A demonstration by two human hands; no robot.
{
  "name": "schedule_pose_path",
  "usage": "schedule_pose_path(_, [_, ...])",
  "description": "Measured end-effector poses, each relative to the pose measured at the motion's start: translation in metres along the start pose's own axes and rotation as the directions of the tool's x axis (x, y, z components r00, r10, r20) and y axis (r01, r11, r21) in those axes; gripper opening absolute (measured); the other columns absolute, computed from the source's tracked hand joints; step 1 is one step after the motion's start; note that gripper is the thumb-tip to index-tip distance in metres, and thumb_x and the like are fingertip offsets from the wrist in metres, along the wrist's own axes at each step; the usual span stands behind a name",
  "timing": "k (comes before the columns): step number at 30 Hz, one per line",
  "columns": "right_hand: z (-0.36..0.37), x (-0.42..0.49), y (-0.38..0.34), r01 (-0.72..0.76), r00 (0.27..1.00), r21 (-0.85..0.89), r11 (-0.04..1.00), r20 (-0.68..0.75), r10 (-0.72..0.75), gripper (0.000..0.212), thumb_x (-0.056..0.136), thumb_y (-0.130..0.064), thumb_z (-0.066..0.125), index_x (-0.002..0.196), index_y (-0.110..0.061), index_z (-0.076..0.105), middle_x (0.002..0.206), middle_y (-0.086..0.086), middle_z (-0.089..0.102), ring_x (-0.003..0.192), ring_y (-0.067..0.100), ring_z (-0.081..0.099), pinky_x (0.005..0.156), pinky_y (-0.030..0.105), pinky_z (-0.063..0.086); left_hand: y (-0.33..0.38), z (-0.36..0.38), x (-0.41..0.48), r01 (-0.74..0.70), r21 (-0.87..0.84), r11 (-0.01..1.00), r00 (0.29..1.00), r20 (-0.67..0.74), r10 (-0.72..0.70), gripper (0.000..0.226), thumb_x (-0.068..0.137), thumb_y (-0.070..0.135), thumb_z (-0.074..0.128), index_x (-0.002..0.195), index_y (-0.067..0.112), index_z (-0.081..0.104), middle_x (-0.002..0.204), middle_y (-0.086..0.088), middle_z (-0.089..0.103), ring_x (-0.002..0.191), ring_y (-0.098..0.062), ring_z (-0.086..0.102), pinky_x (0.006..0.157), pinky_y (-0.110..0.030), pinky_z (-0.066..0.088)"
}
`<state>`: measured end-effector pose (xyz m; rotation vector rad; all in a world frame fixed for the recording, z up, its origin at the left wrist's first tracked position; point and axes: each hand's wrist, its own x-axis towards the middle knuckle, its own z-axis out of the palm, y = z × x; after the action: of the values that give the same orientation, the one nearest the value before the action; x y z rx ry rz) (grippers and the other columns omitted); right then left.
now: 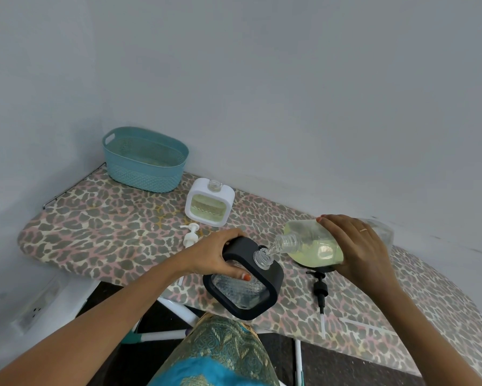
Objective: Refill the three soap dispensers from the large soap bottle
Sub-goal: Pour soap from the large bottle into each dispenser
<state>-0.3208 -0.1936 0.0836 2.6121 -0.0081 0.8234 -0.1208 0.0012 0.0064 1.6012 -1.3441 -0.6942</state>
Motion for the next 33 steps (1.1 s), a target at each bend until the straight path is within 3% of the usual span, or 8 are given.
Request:
schedule_pose_path(2, [-0.001,0.0,0.0006,0.002,1.0,0.002,1.0,-0.005,-0.001,0.079,0.052,-0.048,0.077,0.114,-0.011,0.047,0.103,0.014,0.068,0.092,0.031,0.066,0.077,0.041,0.052,0.0,-0.0003,-0.0004,0.002,-0.004,1.0,1.0,0.002,-0.002,0.049,0.056,0.049,0.076,0.093,0.031,0.05,0.089,0.01,0.058,0.083,-0.009,0.059,0.076,-0.027,0.048])
schedule_pose_path(9, [-0.0018,-0.0007,0.0024,0.0,1.0,-0.003,1.0,-0.004,0.0,0.085,0.045,-0.039,0.087,0.114,-0.011,0.048,0.104,0.014,0.068,0.093,0.031,0.066,0.077,0.04,0.052,0.0023,0.0007,-0.0027,-0.005,-0.009,1.0,1.0,-0.018,0.005,0.065,0.055,0.05,0.075,0.101,0.011,0.053,0.097,-0.008,0.061,0.089,-0.022,0.059,0.082,-0.039,0.049])
schedule_pose_path(13, [-0.0016,-0.0018,0.0031,-0.004,1.0,-0.008,1.0,0.0,0.004,0.087,0.043,-0.036,0.09,0.115,-0.011,0.048,0.104,0.013,0.068,0.092,0.031,0.066,0.078,0.04,0.052,0.0036,0.0006,-0.0028,0.001,-0.015,1.0,1.0,-0.014,-0.001,0.06,0.057,0.044,0.078,0.102,0.013,0.053,0.099,-0.008,0.061,0.091,-0.023,0.059,0.084,-0.041,0.05])
schedule_pose_path(18, [-0.0029,-0.0019,0.0039,-0.006,1.0,-0.012,1.0,0.013,0.007,0.089,0.041,-0.035,0.09,0.115,-0.011,0.048,0.104,0.014,0.068,0.093,0.031,0.066,0.077,0.04,0.052,0.0032,-0.0004,-0.002,0.025,-0.034,0.999,1.0,-0.003,-0.025,0.044,0.062,0.032,0.081,0.094,0.026,0.051,0.091,0.002,0.059,0.084,-0.014,0.059,0.079,-0.032,0.049])
schedule_pose_path(20, [-0.0036,-0.0012,0.0038,-0.006,1.0,-0.016,1.0,0.015,0.006,0.088,0.041,-0.033,0.091,0.115,-0.011,0.048,0.104,0.014,0.068,0.092,0.031,0.066,0.077,0.04,0.052,0.0026,0.0001,-0.0012,0.028,-0.028,0.999,1.0,-0.003,-0.029,0.043,0.065,0.024,0.083,0.091,0.031,0.049,0.086,0.009,0.056,0.077,-0.004,0.056,0.074,-0.023,0.047])
schedule_pose_path(24, [-0.004,-0.0003,0.0038,0.001,1.0,-0.017,1.0,0.009,0.0,0.088,0.042,-0.034,0.091,0.114,-0.011,0.047,0.103,0.014,0.068,0.092,0.031,0.066,0.077,0.039,0.052,0.0026,0.0016,0.0,0.034,-0.003,0.999,0.999,-0.011,-0.034,0.043,0.066,0.022,0.082,0.09,0.033,0.047,0.084,0.013,0.054,0.076,0.0,0.054,0.07,-0.015,0.044])
schedule_pose_path(33, [-0.0054,-0.0008,0.0048,0.006,1.0,-0.006,1.0,0.002,-0.006,0.083,0.045,-0.032,0.088,0.114,-0.01,0.048,0.102,0.015,0.068,0.092,0.032,0.066,0.076,0.041,0.052,0.0053,0.0026,-0.0008,0.024,-0.003,1.0,1.0,-0.003,-0.024,0.043,0.067,0.021,0.082,0.097,0.023,0.051,0.089,0.007,0.056,0.082,-0.008,0.057,0.077,-0.024,0.047])
